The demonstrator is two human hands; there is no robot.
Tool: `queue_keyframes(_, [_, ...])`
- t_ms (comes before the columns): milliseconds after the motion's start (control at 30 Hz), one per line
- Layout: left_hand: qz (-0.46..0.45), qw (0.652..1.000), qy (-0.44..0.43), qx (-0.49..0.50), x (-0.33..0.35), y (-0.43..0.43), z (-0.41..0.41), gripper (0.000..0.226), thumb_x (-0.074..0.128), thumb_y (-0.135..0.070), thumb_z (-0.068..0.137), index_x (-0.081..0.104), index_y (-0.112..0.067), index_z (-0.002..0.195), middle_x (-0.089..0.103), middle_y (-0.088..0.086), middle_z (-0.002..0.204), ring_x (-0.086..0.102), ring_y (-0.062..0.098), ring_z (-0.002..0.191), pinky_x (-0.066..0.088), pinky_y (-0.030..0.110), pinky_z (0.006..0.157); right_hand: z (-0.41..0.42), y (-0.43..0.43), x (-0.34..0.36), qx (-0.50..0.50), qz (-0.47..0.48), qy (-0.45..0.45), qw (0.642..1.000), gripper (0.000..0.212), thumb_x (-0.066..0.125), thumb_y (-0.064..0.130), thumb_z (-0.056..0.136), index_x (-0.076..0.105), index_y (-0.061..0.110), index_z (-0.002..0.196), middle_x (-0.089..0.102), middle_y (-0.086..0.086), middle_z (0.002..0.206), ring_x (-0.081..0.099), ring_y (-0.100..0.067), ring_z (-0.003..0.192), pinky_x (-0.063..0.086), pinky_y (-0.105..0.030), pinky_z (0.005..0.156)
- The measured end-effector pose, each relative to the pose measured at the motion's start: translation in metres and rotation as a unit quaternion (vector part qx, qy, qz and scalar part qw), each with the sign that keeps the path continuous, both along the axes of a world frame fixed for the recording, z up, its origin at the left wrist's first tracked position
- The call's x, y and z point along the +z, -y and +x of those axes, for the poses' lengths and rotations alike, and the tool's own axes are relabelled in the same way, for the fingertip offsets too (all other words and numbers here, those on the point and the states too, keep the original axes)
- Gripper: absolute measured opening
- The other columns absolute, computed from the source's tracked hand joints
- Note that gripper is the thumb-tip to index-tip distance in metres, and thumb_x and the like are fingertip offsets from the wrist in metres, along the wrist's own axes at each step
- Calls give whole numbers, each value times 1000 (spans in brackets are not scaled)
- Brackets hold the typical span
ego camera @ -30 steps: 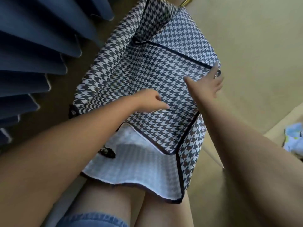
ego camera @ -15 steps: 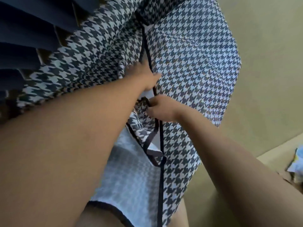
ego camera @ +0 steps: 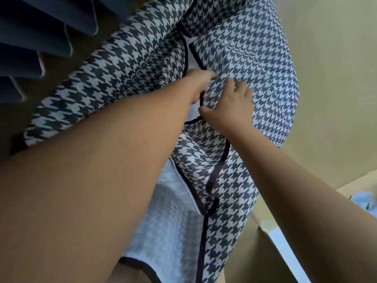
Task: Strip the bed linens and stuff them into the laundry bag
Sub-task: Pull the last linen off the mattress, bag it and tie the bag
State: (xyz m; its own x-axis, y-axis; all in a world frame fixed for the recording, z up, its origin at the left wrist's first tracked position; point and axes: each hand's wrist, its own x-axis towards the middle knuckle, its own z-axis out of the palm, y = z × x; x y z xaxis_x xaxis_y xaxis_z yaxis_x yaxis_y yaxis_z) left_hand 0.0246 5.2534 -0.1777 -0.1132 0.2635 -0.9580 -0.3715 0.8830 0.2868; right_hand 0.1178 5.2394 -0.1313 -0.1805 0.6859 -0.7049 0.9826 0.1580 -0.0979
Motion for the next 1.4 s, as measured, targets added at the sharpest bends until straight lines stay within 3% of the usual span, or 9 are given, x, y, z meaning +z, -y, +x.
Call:
queue_keyframes(100, [100,995,5,16,7,-8,3,6,59,-13,90,63,-9,89,66,12,97,61,23,83,49,28,73,-8,-11,-3,-62,12,13,998,100,66,45,80,3,12,150,21,-14,151,21,-32,139,29,-46,107])
queue_keyframes(200, [129,991,6,44,27,-15,7,12,59,-16,92,61,-10,82,62,9,81,59,22,75,43,27,64,-6,-30,4,-130,46,-67,988,35,51,14,88,44,13,122,51,-8,108,51,-30,104,40,-34,67])
queue_keyframes(300, [51,979,85,177,41,-25,4,24,59,-32,93,59,-9,87,62,6,79,61,19,74,49,28,64,15,-47,21,-145,93,-107,979,13,46,4,85,48,14,79,46,-1,73,42,-25,74,24,-31,50])
queue_keyframes(500, [-46,948,147,280,69,-45,15,43,69,-44,84,58,-2,83,64,10,81,64,18,76,58,25,70,75,-42,69,-198,183,-186,945,18,48,13,69,33,13,60,30,1,52,32,-21,63,12,-34,55])
queue_keyframes(633, [146,986,17,79,127,-68,60,23,56,-25,96,57,-11,78,63,9,83,64,22,80,54,30,77,123,-12,109,-278,214,-247,903,17,41,7,59,30,19,53,29,9,48,30,-17,56,19,-34,51])
queue_keyframes(767, [444,864,-139,-191,238,-88,119,47,53,-13,95,27,-19,56,28,1,56,27,12,48,23,28,51,161,10,165,-360,262,-310,840,32,39,-4,58,25,24,53,23,9,45,19,-5,47,12,-24,45])
queue_keyframes(900, [409,846,-194,-282,286,-91,164,49,53,-16,94,22,-17,57,25,0,54,26,18,51,19,33,56,176,36,213,-443,249,-358,784,28,36,-1,59,30,26,51,32,14,40,24,-3,42,15,-17,41])
queue_keyframes(1133, [343,903,-166,-199,269,-68,187,48,48,-17,98,22,-17,57,23,1,53,22,19,51,20,30,56,200,13,221,-347,156,-234,895,32,43,-10,69,34,18,58,37,3,55,32,-25,61,23,-32,49])
queue_keyframes(1400, [303,860,-274,-304,226,-25,149,27,51,-39,95,60,-14,95,56,0,93,52,17,84,39,30,69,190,3,214,-295,209,-228,904,19,51,6,80,48,6,99,54,-13,96,49,-32,88,37,-37,70])
